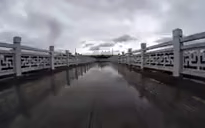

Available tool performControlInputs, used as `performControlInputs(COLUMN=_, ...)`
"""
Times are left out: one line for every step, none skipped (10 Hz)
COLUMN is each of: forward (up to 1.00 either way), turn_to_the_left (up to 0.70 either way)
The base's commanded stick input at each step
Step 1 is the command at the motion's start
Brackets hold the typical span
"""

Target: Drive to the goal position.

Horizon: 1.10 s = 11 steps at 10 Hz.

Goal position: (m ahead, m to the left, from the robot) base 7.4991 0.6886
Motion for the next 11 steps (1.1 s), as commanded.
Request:
performControlInputs(forward=0.7, turn_to_the_left=0.0)
performControlInputs(forward=0.7, turn_to_the_left=0.0)
performControlInputs(forward=0.69, turn_to_the_left=0.0)
performControlInputs(forward=0.55, turn_to_the_left=0.0)
performControlInputs(forward=0.45, turn_to_the_left=0.0)
performControlInputs(forward=0.45, turn_to_the_left=0.03)
performControlInputs(forward=0.45, turn_to_the_left=0.16)
performControlInputs(forward=0.45, turn_to_the_left=0.27)
performControlInputs(forward=0.45, turn_to_the_left=0.11)
performControlInputs(forward=0.45, turn_to_the_left=0.0)
performControlInputs(forward=0.45, turn_to_the_left=0.0)
